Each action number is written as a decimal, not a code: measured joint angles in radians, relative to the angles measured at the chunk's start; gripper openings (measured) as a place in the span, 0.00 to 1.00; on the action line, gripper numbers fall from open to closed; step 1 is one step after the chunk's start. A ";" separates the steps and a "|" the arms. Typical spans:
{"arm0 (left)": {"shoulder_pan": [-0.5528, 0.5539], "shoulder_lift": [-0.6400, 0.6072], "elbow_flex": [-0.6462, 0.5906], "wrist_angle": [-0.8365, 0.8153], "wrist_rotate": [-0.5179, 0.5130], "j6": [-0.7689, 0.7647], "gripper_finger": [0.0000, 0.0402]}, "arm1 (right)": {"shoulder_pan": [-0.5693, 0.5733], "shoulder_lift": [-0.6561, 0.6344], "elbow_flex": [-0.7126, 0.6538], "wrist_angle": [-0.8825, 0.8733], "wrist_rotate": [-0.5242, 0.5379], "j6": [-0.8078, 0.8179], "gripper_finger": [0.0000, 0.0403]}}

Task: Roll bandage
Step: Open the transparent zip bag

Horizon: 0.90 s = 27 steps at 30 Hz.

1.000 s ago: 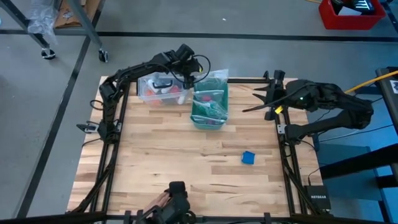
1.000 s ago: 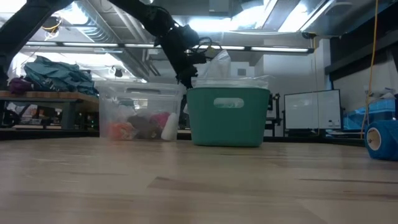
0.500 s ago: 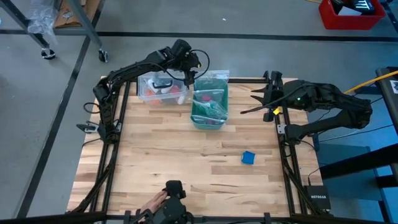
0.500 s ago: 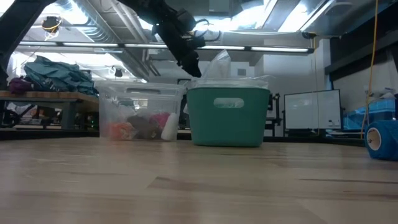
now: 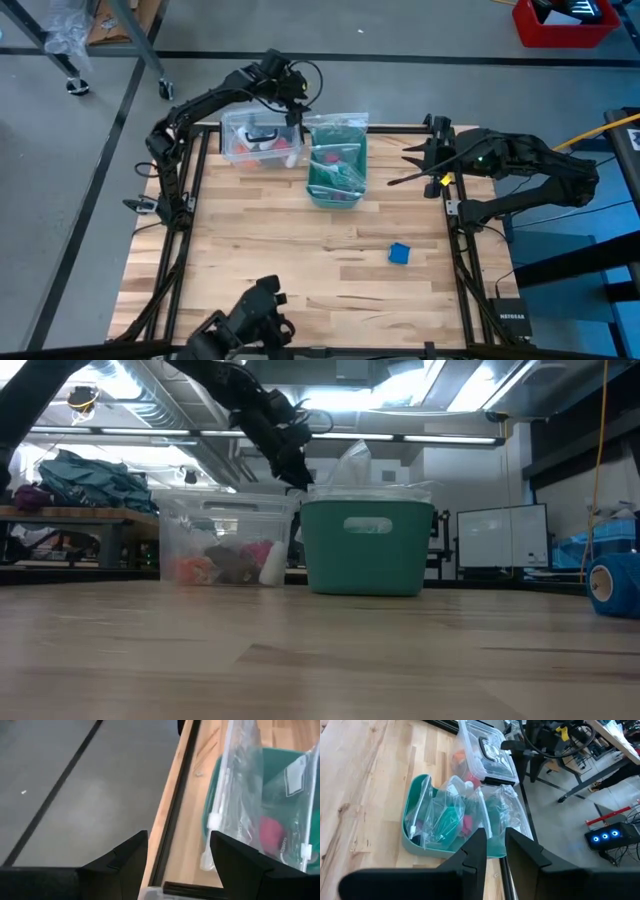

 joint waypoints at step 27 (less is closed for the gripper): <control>0.007 0.098 0.000 -0.059 0.234 -0.155 0.43 | 0.000 0.059 0.001 0.003 -0.052 0.001 0.19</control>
